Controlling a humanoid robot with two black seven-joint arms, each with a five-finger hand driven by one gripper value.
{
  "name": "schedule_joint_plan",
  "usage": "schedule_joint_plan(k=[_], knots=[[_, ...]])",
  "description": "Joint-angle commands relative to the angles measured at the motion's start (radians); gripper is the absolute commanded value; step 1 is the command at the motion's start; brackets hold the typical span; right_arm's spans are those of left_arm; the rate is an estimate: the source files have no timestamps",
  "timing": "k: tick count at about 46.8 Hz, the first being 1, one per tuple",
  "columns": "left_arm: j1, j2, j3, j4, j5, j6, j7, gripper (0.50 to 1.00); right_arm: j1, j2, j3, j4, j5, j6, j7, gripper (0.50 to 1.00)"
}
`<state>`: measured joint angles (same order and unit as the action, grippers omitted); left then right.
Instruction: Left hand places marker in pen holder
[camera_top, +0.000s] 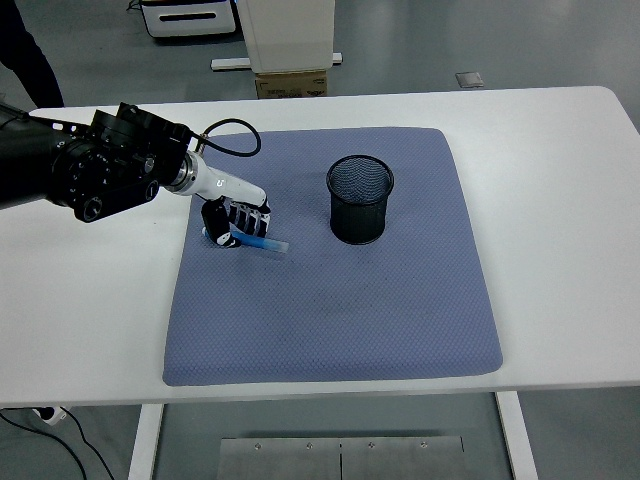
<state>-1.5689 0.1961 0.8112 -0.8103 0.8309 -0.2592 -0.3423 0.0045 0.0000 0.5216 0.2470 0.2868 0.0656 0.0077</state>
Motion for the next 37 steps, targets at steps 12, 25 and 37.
schedule_joint_plan(k=[12,25,37], knots=[[-0.007,0.006,0.0,0.0,0.001,-0.002,-0.004,0.534,0.0,0.0,0.0,0.0,0.0,0.0,0.0,1.0],[-0.008,0.009,0.0,-0.003,0.001,-0.003,-0.009,0.537,0.0,0.0,0.0,0.0,0.0,0.0,0.0,1.0],[-0.017,0.013,0.0,-0.009,0.001,-0.012,-0.04,0.654,0.0,0.0,0.0,0.0,0.0,0.0,0.0,1.0]])
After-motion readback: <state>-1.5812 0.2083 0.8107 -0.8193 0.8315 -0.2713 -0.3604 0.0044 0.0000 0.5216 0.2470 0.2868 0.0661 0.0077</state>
